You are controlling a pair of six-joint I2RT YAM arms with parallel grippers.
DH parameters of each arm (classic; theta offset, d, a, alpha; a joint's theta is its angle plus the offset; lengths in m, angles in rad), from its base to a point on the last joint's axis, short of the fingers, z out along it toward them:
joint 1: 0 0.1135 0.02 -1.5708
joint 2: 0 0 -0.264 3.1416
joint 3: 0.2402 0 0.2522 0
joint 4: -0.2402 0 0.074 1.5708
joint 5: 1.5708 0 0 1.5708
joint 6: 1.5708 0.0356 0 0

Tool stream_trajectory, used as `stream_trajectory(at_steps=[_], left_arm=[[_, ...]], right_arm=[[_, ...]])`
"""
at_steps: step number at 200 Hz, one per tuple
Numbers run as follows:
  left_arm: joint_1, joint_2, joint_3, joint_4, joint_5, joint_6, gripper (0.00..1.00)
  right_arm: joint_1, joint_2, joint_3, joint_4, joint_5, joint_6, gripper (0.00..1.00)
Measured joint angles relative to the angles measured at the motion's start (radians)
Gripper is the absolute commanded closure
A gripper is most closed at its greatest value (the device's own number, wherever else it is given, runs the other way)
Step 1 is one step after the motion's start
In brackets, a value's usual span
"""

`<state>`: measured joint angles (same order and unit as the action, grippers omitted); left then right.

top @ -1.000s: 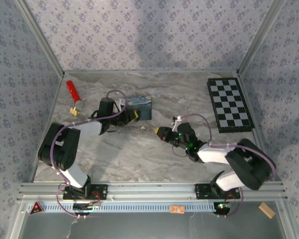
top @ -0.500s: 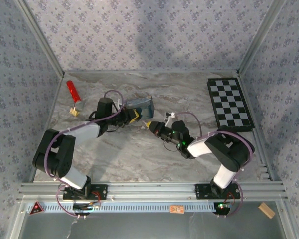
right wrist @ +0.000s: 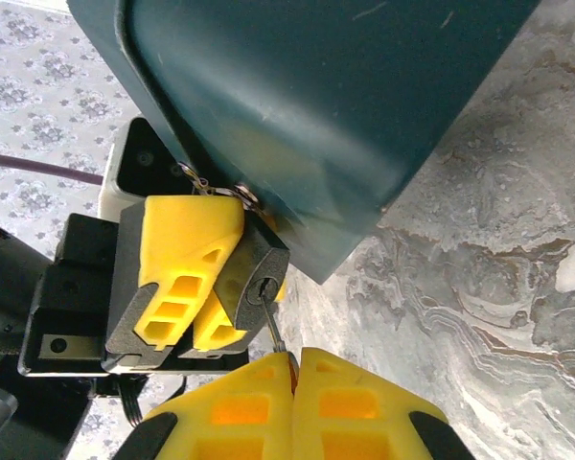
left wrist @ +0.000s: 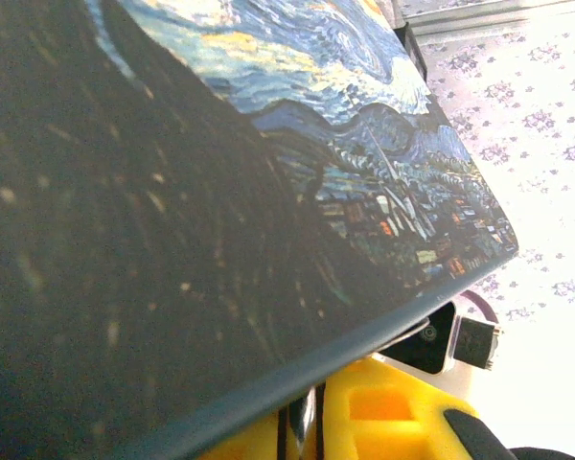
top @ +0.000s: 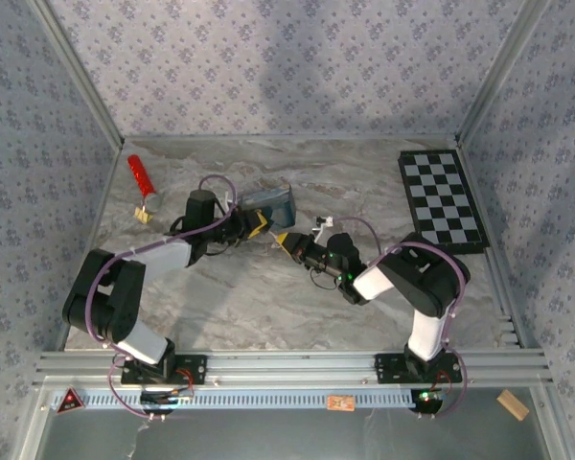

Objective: Unlock a padlock with a key

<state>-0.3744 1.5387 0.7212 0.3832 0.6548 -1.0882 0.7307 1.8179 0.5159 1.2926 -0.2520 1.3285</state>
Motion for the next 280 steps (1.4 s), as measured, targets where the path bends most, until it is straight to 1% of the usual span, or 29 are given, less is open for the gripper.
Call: stream_trajectory(at_steps=[55,95,280], left_arm=[[0.0,0.0,-0.006,0.039,0.018,-0.025,1.0],[0.0,0.0,-0.006,0.041,0.037,-0.032,1.0],[0.022,0.0,-0.006,0.043,0.06,-0.028,1.0]], right_arm=[[-0.009,0.03,0.0,0.051,-0.011,0.029,1.0],[-0.01,0.034,0.0,0.054,-0.019,0.037,1.0],[-0.019,0.029,0.0,0.066,-0.026,0.044,1.0]])
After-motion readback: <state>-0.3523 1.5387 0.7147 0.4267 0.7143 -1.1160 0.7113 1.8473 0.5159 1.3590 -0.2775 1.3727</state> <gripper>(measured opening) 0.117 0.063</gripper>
